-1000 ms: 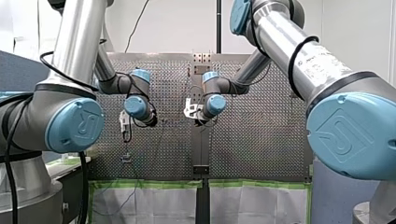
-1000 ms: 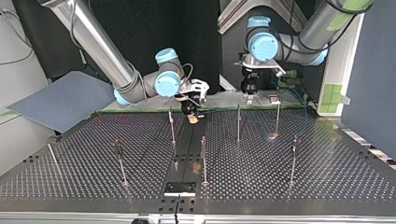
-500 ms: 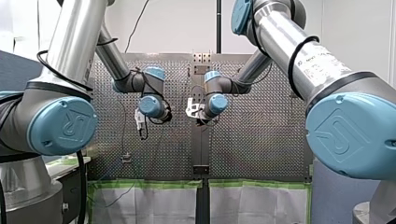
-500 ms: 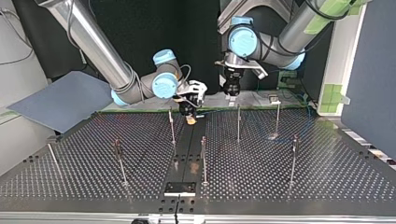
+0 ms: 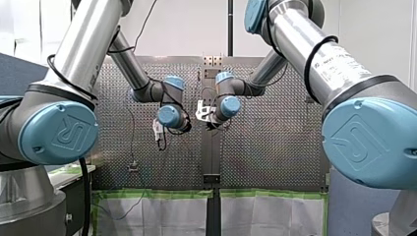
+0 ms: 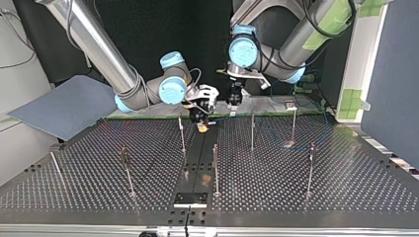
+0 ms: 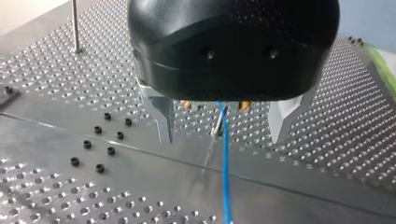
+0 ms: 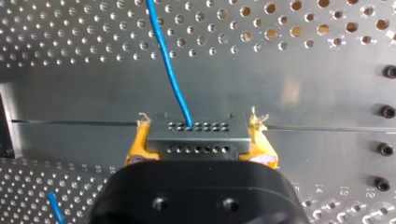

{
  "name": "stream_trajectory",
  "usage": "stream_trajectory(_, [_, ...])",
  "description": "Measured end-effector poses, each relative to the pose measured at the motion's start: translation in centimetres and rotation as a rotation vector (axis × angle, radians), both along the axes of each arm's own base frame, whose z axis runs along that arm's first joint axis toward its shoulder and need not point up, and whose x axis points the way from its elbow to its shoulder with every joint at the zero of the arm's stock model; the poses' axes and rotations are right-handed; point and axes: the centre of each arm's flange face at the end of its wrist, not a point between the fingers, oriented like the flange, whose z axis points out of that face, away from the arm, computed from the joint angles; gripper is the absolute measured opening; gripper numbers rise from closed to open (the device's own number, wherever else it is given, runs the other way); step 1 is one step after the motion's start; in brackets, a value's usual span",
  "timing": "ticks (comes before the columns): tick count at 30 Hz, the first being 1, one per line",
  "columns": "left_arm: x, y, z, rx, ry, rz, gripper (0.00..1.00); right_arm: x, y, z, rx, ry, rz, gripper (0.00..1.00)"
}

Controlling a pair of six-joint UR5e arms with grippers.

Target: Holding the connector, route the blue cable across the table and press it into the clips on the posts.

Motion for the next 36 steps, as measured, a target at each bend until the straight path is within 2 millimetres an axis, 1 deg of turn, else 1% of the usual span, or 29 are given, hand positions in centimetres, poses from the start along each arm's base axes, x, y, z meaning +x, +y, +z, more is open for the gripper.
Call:
stream_trajectory(3, [1.1, 0.0, 0.1, 0.001, 0.001, 0.009, 1.0, 0.0, 0.0, 0.0, 0.001, 0.0, 0.001, 0.0])
stream_trajectory(8, [2.6, -0.3, -0.6, 0.002, 0.008, 0.016, 1.0, 0.0, 0.0, 0.0, 0.0, -0.001, 0.001, 0.0])
stream_trajectory(11, [3.7, -0.4, -0.2, -0.01, -0.009, 0.021, 1.0, 0.0, 0.0, 0.0, -0.001, -0.002, 0.002, 0.0])
stream_trajectory(13, [4.4, -0.4, 0.4, -0.018, -0.019, 0.024, 1.0, 0.0, 0.0, 0.0, -0.001, -0.002, 0.004, 0.0])
stream_trajectory(17, [5.3, -0.5, 1.0, -0.034, -0.025, 0.014, 1.0, 0.0, -0.1, 0.0, 0.0, -0.004, 0.007, 0.0])
stream_trajectory(23, [6.1, -0.9, -0.4, -0.029, 0.01, -0.015, 1.0, -0.1, -0.2, 0.0, 0.0, -0.006, 0.006, 0.0])
stream_trajectory(30, [8.1, -1.2, -2.2, -0.031, 0.01, 0.012, 1.0, -0.1, -0.2, 0.0, 0.001, -0.006, 0.011, 0.0])
stream_trajectory(36, [9.0, -1.3, -2.3, -0.033, -0.002, 0.035, 1.0, -0.1, -0.2, 0.0, 0.0, -0.006, 0.012, 0.0])
